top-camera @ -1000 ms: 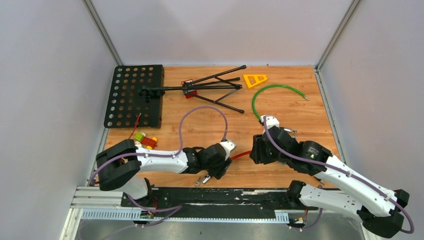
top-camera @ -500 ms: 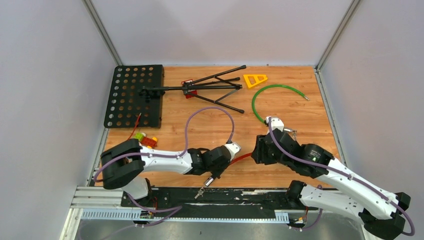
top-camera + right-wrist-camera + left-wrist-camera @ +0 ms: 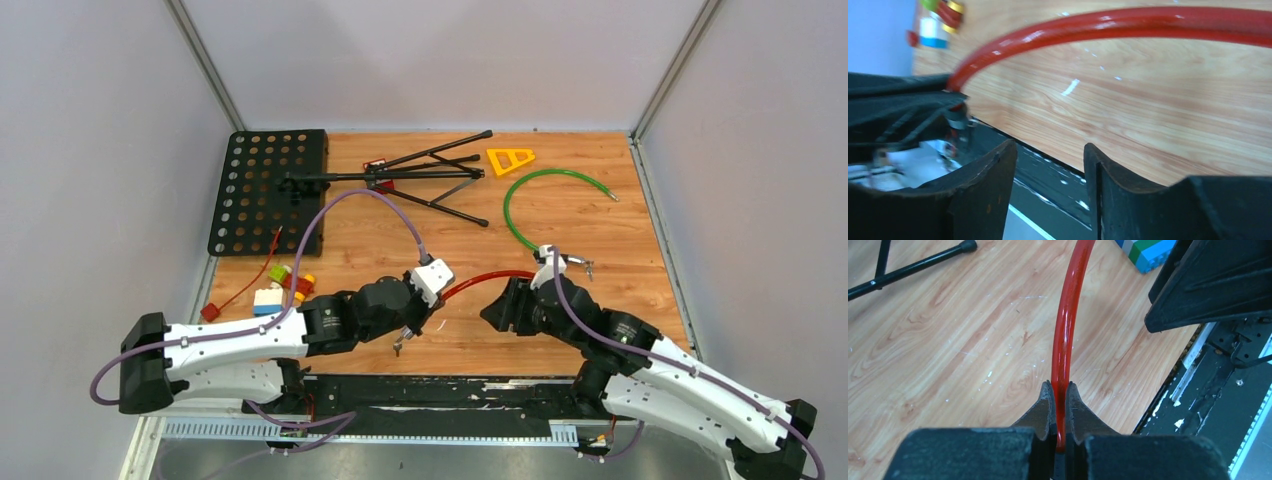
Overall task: Lock with the key
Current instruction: Pick up the lock from the center of the board.
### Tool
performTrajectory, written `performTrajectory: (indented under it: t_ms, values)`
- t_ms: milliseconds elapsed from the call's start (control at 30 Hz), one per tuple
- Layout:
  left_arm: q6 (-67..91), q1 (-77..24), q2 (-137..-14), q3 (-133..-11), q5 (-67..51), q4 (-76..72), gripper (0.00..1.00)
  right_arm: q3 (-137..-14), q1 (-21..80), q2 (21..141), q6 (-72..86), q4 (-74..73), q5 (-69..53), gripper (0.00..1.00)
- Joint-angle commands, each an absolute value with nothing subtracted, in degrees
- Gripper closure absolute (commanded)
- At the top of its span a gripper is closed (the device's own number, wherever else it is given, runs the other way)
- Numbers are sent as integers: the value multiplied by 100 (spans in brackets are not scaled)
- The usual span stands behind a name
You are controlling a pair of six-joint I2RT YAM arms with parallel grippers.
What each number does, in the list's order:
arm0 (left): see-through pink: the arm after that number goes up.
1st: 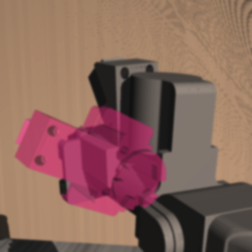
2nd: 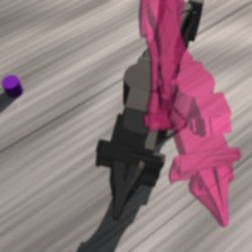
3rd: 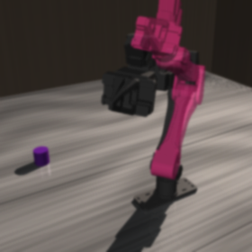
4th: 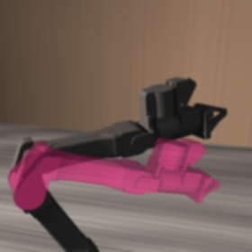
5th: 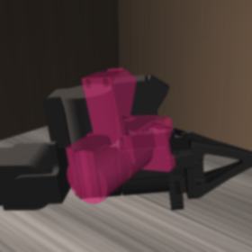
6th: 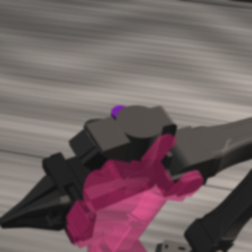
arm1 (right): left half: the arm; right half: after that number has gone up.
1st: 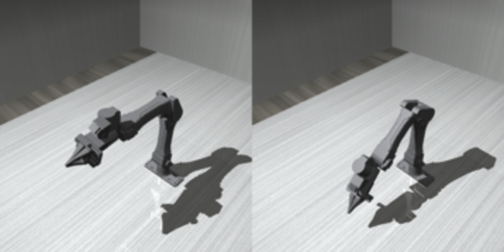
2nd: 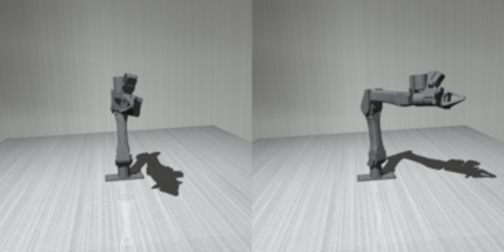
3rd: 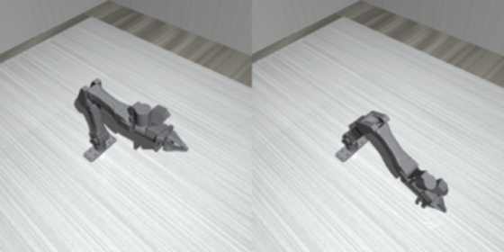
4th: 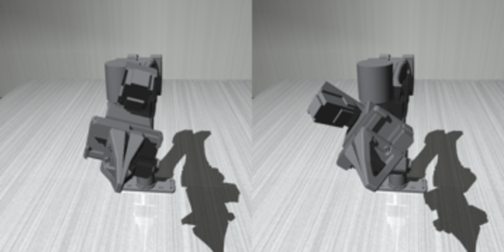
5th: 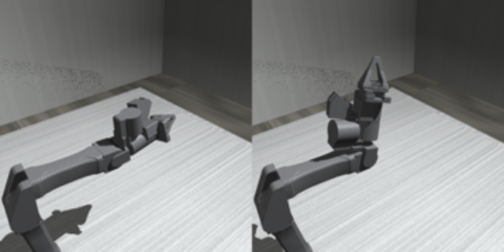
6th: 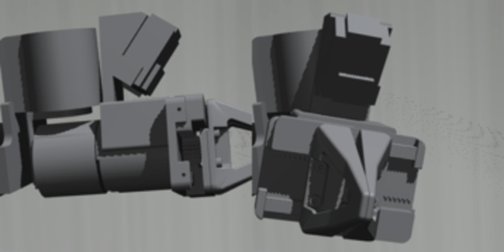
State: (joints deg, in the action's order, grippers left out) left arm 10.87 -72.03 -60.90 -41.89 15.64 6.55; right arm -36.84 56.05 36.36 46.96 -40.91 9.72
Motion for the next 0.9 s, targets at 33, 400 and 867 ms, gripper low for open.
performTrajectory:
  t_ms: [33,400,867]
  values:
    - [953,-7242,-6043,-4013,1647,359,100,-2656,5586,3011,6433,-1527,820,42]
    - [982,-7251,-5924,-3973,1270,166,100,-1800,5584,3309,7908,118,1365,28]
    - [1043,-7277,-5610,-3766,810,78,97,-1526,5241,4569,7934,2340,1278,99]
